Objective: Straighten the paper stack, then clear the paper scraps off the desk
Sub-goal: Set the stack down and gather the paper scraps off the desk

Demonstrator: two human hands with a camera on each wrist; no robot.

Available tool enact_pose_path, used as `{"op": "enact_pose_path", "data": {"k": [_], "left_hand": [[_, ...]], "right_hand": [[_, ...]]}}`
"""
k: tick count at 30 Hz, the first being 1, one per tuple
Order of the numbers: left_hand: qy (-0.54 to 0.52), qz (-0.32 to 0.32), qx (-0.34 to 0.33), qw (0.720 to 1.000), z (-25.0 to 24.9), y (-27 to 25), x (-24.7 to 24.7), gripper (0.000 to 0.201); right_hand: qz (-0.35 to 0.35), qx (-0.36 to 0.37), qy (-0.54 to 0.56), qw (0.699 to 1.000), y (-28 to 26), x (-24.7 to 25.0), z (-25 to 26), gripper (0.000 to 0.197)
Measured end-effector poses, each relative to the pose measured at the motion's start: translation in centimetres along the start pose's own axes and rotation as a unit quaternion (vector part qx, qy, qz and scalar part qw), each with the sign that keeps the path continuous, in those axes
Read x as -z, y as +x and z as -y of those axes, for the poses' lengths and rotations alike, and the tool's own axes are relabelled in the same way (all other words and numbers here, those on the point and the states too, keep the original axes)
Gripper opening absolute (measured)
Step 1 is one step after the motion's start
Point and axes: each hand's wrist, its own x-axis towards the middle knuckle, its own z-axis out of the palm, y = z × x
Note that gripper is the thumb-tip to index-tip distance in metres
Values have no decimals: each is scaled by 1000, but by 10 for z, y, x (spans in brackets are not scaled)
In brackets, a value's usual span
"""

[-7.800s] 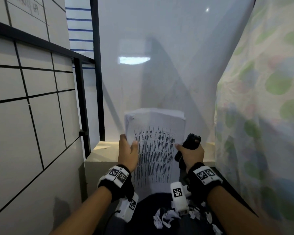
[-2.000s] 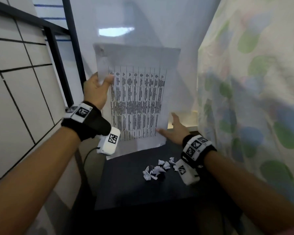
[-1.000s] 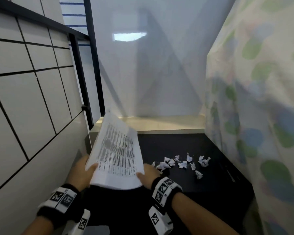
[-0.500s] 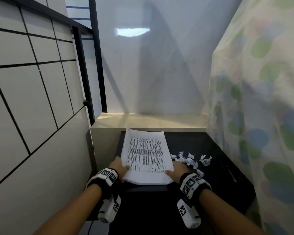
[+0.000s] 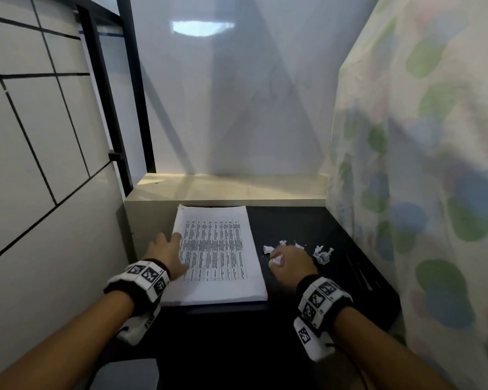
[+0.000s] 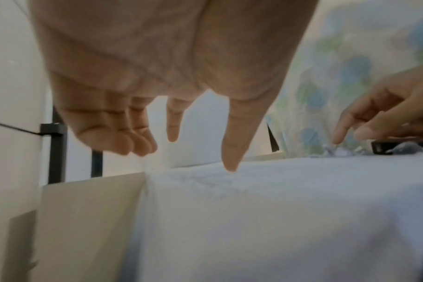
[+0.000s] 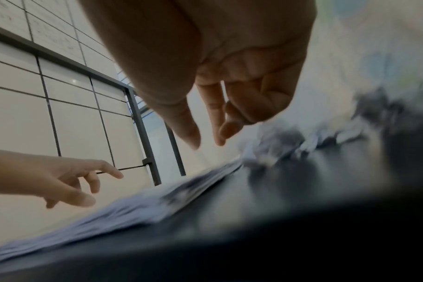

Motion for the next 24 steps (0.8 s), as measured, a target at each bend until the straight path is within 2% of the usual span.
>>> {"op": "enact_pose_path", "data": {"k": [2,3,7,8,10,12,16,21,24], "left_hand": [[-28,-6,-67,997,-22,4,7,51],[-44,6,-107,993,-35,5,8,43],[-49,69,-226,970,-94,9,0,32],[-37,76,-247,965,-108,11,-4,31],[-16,82,-284,955,-132,17,-9,31],[-4,88,-302,949,-149,24,-12,31],[8,100,-306,947,-167,44,-18,27],[50,146,-275,949,-176,68,-31,31],[81,152,-265,949,-179,79,-40,34]], "right_hand": [[-39,4,-23,999,6,16,-9,18],[-34,15,-38,999,10,20,-14,23],[97,39,-77,992,24,22,-21,51],[125,44,-84,988,27,20,-21,51],[130,64,-98,985,33,19,-20,38],[115,66,-116,984,37,22,-22,28],[99,2,-121,988,49,38,-38,27],[91,-58,-133,985,62,55,-56,28],[98,-61,-158,981,69,57,-55,29]]}}
